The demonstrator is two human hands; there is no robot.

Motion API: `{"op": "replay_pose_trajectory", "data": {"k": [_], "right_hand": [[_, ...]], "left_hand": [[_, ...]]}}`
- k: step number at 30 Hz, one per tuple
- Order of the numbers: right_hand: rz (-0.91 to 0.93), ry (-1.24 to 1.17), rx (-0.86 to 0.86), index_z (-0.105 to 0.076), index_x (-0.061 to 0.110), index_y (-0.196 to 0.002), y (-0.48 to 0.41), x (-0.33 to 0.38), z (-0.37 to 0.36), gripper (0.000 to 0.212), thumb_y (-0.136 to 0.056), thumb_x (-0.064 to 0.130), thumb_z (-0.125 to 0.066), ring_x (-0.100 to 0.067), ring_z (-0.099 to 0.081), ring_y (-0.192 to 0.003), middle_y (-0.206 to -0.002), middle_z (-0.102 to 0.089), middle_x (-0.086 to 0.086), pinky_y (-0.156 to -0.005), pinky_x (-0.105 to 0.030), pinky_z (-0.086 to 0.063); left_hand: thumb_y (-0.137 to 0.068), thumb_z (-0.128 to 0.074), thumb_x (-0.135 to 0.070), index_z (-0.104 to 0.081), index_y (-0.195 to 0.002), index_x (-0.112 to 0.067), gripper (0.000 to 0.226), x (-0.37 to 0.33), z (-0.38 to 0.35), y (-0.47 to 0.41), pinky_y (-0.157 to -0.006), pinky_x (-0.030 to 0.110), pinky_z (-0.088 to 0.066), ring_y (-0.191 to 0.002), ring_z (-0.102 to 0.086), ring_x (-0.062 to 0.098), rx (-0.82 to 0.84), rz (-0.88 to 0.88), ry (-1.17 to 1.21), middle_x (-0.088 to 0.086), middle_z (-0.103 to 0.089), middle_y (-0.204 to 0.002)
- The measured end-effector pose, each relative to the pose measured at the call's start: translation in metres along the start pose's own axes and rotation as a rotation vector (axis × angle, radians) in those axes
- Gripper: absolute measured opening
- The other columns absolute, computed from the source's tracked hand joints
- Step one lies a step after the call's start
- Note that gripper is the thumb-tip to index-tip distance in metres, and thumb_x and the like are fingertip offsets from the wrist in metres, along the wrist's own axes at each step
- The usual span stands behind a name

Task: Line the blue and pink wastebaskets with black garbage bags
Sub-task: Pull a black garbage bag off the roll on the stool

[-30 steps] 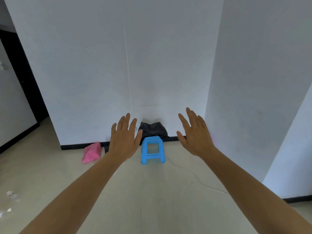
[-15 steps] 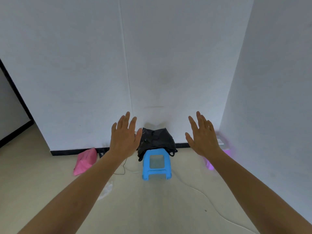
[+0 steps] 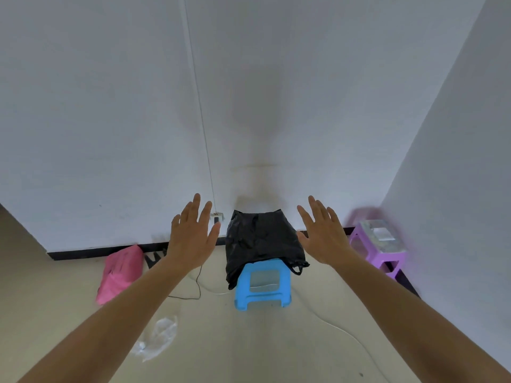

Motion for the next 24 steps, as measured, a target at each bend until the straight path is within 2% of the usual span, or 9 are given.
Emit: {"op": "replay_pose_trajectory", "data": {"k": [7, 11, 15, 17, 20, 24], "right_hand": [[-0.030, -0.006, 0.050, -0.017, 0.015, -0.156, -0.116, -0.064, -0.072, 0.066, -0.100, 0.046, -0.036, -0.033, -0.016, -0.148, -0.162, -0.007, -0.019, -0.119, -0.047, -0.020], [-0.056, -0.089, 0.154, -0.018, 0.014, -0.154, -0.191, -0.088, -0.156, 0.066, -0.099, 0.046, -0.038, -0.034, -0.019, -0.146, -0.161, -0.011, -0.020, -0.117, -0.047, -0.023], [-0.001, -0.137, 0.311, -0.021, 0.016, -0.153, -0.252, -0.097, -0.242, 0.065, -0.098, 0.047, -0.038, -0.035, -0.017, -0.147, -0.161, -0.011, -0.021, -0.117, -0.047, -0.022], [0.050, -0.128, 0.352, -0.023, 0.016, -0.152, -0.276, -0.097, -0.274, 0.064, -0.098, 0.047, -0.038, -0.035, -0.016, -0.147, -0.161, -0.011, -0.021, -0.117, -0.047, -0.023], [0.068, -0.142, 0.402, -0.023, 0.015, -0.152, -0.306, -0.092, -0.325, 0.064, -0.098, 0.046, -0.038, -0.036, -0.019, -0.146, -0.160, -0.013, -0.021, -0.116, -0.048, -0.024], [0.115, -0.202, 0.528, -0.021, 0.017, -0.153, -0.310, -0.065, -0.410, 0.069, -0.097, 0.050, -0.042, -0.035, -0.019, -0.146, -0.160, -0.014, -0.020, -0.116, -0.048, -0.023]], "left_hand": [[-0.100, -0.032, -0.044, -0.027, -0.150, -0.014, 0.058, -0.015, -0.080, -0.143, -0.114, 0.052, -0.024, -0.146, -0.019, 0.031, 0.057, -0.065, 0.035, 0.013, -0.011, -0.161], [-0.100, -0.034, -0.044, -0.028, -0.149, -0.015, 0.057, -0.014, -0.167, -0.195, -0.113, 0.051, -0.026, -0.144, -0.021, 0.031, 0.167, 0.028, 0.016, 0.014, -0.012, -0.161], [-0.099, -0.037, -0.043, -0.030, -0.148, -0.015, 0.057, -0.011, -0.250, -0.253, -0.112, 0.052, -0.027, -0.144, -0.018, 0.033, 0.327, 0.134, 0.012, 0.015, -0.011, -0.160], [-0.098, -0.038, -0.044, -0.029, -0.148, -0.015, 0.058, -0.004, -0.285, -0.275, -0.112, 0.053, -0.026, -0.145, -0.015, 0.034, 0.393, 0.205, 0.019, 0.015, -0.011, -0.160], [-0.097, -0.042, -0.041, -0.035, -0.143, -0.013, 0.055, 0.009, -0.341, -0.294, -0.109, 0.052, -0.028, -0.142, -0.020, 0.034, 0.444, 0.303, 0.063, 0.017, -0.022, -0.156], [-0.094, -0.048, -0.036, -0.041, -0.140, -0.015, 0.051, 0.022, -0.433, -0.272, -0.108, 0.050, -0.030, -0.140, -0.023, 0.033, 0.597, 0.296, 0.058, 0.016, -0.028, -0.153]]}}
Point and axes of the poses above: each hand's wrist, its own y-axis away from the middle knuckle, its own z-axis out of the back of the hand, x = y × z, the point moved 6 cm from there along -y, towards the middle knuckle
